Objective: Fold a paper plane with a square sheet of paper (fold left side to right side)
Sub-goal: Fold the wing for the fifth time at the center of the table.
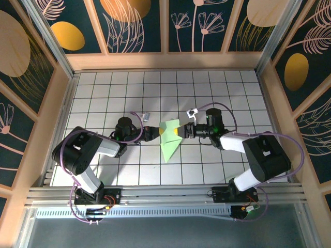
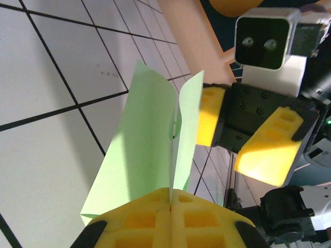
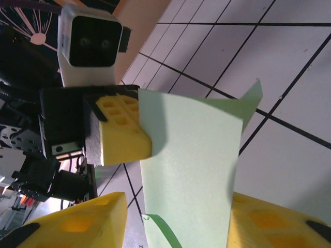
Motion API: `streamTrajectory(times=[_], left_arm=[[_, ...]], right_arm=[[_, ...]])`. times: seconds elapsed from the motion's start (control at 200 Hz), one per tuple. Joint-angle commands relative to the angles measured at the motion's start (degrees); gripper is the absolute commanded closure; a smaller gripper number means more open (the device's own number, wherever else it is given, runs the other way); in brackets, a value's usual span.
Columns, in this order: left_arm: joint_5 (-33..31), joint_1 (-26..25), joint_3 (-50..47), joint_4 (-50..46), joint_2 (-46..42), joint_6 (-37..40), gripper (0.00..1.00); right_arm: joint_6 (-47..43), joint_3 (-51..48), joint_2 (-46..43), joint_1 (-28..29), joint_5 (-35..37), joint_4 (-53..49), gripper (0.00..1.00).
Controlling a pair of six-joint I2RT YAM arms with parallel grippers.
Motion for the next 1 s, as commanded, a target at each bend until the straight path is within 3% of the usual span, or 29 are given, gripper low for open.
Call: streamTrajectory(times=[0.0, 0.235, 0.375, 0.445, 0.485, 0.651, 0.781, 0.991], left_arm=[[1.1, 0.2, 0.9, 1.3, 0.8, 1.0, 1.0], [1.4, 0.2, 0.0, 1.9, 0.8, 1.2, 1.0], [1.1, 0.2, -0.2, 0.8, 2.3, 2.0, 1.0], [-0.3, 0.2, -0.3, -0.9, 1.7, 3.0, 0.9], [-1.2, 0.3, -0.4, -2.4, 1.5, 3.9, 0.81], [-9.5, 0.3, 0.6, -15.7, -6.3, 10.4, 0.56], [-19.9, -1.6, 3.5, -32.0, -13.3, 18.5, 0.52], [-34.9, -11.8, 10.0, -49.7, -17.6, 24.4, 0.52]], right_arm=[[-2.1, 2.7, -0.1, -0.3, 2.0, -3.6, 0.58], [-2.5, 5.2, 2.4, -0.3, 4.9, -5.8, 0.68], [-2.8, 6.0, 2.8, -0.4, 6.6, -7.1, 0.86], [-2.7, 6.4, 3.2, -0.3, 7.6, -8.4, 0.99], [-2.5, 6.7, 3.5, -0.4, 8.2, -9.2, 1.0], [1.1, 8.9, 5.6, -0.4, 10.9, -15.3, 1.0], [5.3, 11.1, 6.7, -0.5, 14.3, -21.6, 1.0], [10.0, 14.4, 8.9, -0.7, 14.7, -27.0, 1.0]])
